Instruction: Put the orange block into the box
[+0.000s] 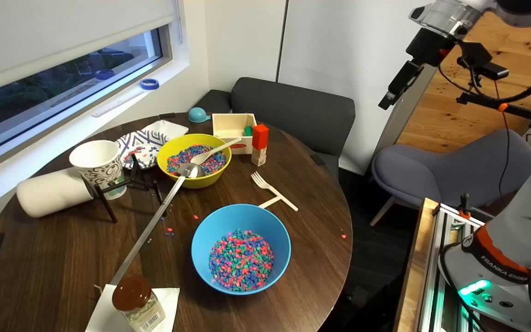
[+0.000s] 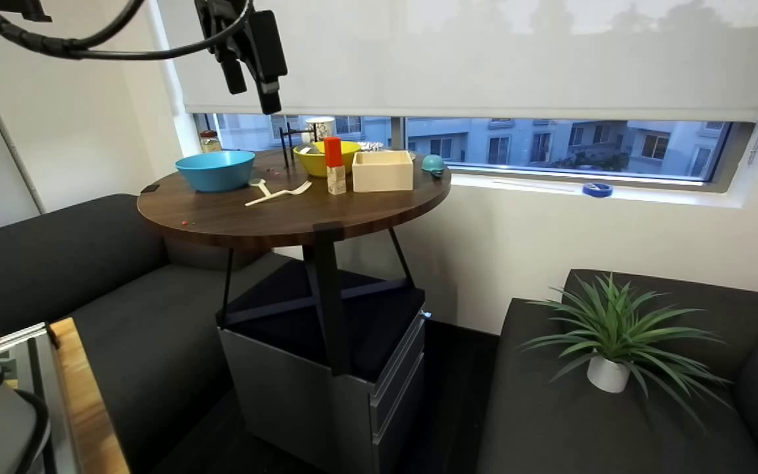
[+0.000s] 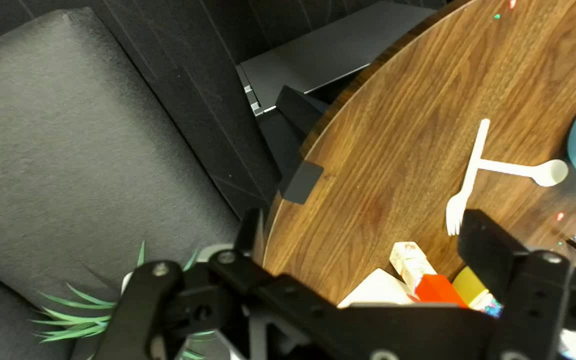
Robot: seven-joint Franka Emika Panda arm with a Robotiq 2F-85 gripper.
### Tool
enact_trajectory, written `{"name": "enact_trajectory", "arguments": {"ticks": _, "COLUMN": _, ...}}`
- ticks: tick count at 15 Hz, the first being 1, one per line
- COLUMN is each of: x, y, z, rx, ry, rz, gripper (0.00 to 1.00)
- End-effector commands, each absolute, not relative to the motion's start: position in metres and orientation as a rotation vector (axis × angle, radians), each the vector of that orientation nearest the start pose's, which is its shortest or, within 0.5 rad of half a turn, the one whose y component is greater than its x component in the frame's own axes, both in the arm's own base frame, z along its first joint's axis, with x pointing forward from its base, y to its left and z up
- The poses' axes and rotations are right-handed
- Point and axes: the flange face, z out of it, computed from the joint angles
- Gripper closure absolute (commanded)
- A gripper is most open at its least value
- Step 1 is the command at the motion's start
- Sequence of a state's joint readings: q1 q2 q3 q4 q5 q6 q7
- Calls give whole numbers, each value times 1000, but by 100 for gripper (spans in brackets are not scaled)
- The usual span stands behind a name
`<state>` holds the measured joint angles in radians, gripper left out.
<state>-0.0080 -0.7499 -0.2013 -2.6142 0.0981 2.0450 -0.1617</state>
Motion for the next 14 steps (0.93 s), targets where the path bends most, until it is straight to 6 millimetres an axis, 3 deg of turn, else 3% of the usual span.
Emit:
{"name": "enact_trajectory", "arguments": {"ticks": 1, "x": 390, "y": -39, "z": 503, "rx": -2907, "ry": 47, "rz": -253, "gripper": 0}}
{"name": "enact_trajectory", "arguments": {"ticks": 4, "x": 429, "y": -12, "z": 506, "rx": -2918, "ry": 68, "rz": -205, "gripper": 0}}
{"name": "enact_trajectory", "arguments": {"ticks": 7, "x": 464, "y": 9, "z": 500, "rx": -2963, "ry": 195, "rz": -176, "gripper": 0}}
{"name": "enact_trajectory", "arguments": {"ticks": 11, "x": 498, "y": 39, "z": 486, "rx": -2997, "ry": 376, "rz": -119, "gripper": 0}}
{"name": "enact_trajectory", "arguments": {"ticks": 14, "x": 517, "y": 57, "z": 476, "rx": -3002, "ry": 385, "rz": -91, "gripper": 0}}
